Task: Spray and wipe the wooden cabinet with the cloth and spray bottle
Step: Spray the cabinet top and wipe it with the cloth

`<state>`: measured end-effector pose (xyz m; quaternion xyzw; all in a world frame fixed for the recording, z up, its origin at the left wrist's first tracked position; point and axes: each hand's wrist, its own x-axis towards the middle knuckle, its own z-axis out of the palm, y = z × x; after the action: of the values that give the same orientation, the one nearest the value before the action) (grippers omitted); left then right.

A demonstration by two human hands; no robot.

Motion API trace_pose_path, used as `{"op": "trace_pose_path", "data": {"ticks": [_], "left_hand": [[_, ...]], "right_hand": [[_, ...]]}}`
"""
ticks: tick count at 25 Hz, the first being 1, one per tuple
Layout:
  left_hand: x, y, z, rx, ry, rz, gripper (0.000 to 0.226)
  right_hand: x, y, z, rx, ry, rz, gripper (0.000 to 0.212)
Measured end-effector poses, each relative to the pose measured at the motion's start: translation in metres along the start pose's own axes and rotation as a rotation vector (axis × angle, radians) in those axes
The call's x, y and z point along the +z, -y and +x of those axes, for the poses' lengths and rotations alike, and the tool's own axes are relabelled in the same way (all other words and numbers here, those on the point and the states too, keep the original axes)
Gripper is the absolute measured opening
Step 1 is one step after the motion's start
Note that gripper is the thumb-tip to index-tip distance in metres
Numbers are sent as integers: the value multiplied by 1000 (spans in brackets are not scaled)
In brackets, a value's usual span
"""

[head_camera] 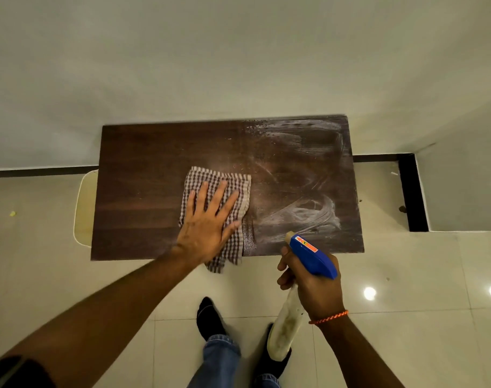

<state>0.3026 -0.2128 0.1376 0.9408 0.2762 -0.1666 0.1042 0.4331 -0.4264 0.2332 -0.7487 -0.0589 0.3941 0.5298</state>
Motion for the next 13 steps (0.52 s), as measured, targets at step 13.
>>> {"op": "trace_pose_path", "data": {"ticks": [13], "left_hand": [[-43, 166, 65, -196, -183, -48, 67]], "right_hand": [[9, 17, 21, -28, -8, 0, 17]]}}
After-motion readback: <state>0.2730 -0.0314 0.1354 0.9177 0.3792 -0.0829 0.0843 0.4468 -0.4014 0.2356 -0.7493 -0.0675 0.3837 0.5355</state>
